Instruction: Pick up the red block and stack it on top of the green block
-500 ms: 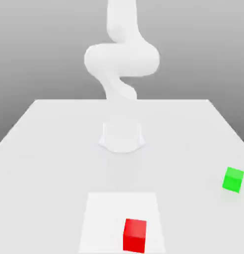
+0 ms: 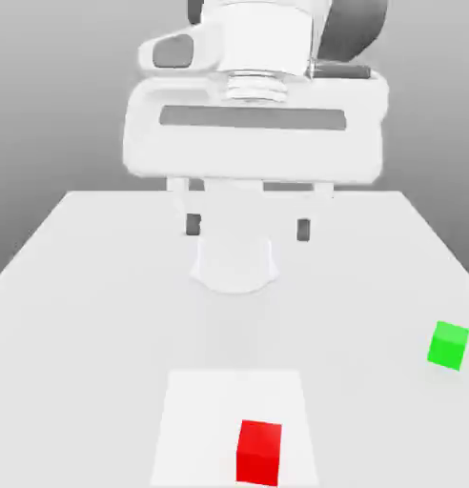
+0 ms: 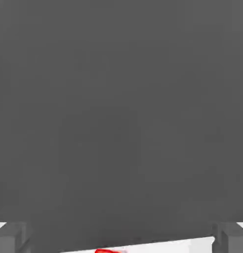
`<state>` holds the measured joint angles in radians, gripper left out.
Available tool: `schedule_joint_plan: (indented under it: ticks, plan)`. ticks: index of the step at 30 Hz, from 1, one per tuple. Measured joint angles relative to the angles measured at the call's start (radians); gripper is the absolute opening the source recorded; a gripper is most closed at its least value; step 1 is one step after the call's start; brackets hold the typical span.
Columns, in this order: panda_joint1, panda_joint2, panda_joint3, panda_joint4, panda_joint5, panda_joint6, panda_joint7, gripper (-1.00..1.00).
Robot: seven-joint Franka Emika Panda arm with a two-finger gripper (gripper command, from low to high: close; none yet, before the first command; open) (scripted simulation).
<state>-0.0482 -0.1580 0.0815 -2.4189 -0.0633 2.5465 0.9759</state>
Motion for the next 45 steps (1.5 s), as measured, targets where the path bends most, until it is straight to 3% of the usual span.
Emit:
schedule_joint_plan:
  ticks: [9, 14, 15, 22, 27, 34, 39, 45]
  plan:
    - [0.012, 0.323, 0.009, -0.061, 0.015, 0.127, 0.056, 0.00]
    - [0.029, 0.504, -0.011, -0.045, -0.009, 0.263, 0.081, 0.00]
    - [0.034, 0.531, -0.017, -0.041, -0.014, 0.285, 0.085, -1.00]
    - [0.033, 0.533, -0.016, -0.041, -0.016, 0.288, 0.087, -1.00]
    - [0.023, 0.379, 0.012, -0.066, 0.018, 0.159, 0.065, -1.00]
    - [0.230, 0.259, 0.219, -0.143, 0.044, 0.118, 0.165, -1.00]
    - [0.532, 0.176, 0.373, -0.202, 0.059, 0.094, 0.272, -1.00]
    - [0.583, 0.327, 0.292, -0.202, -0.114, 0.230, 0.418, -1.00]
